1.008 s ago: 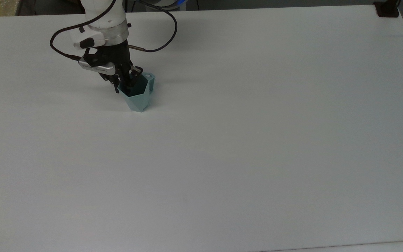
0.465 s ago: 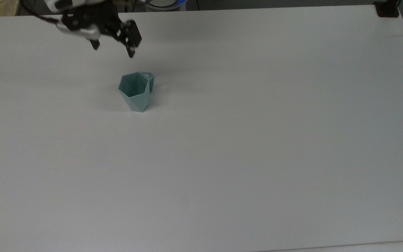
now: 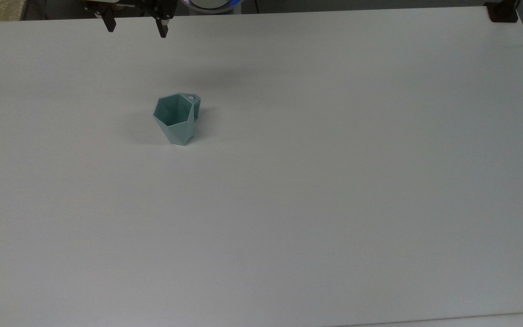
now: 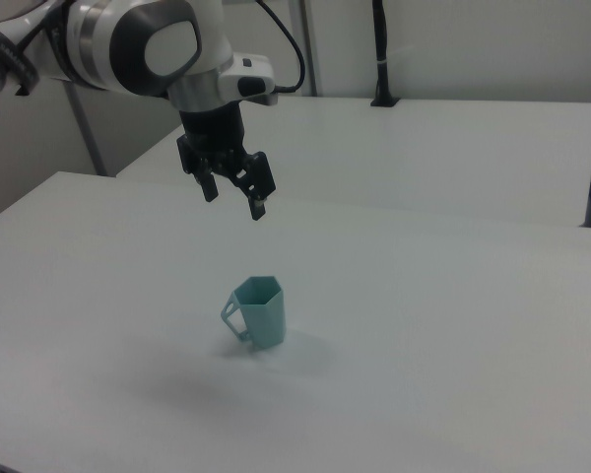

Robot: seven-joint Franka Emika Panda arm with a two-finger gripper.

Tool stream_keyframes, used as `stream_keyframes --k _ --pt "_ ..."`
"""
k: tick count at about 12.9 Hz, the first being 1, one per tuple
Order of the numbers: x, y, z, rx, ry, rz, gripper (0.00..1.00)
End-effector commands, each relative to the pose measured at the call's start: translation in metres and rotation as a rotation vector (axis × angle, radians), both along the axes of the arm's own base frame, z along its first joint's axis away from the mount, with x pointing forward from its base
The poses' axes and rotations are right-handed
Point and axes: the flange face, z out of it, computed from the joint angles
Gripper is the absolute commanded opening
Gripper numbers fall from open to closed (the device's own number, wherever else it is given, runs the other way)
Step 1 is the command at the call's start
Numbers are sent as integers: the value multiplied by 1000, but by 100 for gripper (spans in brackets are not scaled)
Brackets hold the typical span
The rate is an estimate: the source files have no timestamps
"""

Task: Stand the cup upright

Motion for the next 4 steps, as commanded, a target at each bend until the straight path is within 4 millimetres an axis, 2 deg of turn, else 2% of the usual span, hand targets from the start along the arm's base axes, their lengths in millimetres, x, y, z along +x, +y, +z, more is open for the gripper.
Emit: stream_keyframes --k 1,2,4 --pt "-1 9 13 -12 -8 36 100" --pt "0 10 21 -10 -22 37 100" --pt "-1 13 22 -13 -10 47 100"
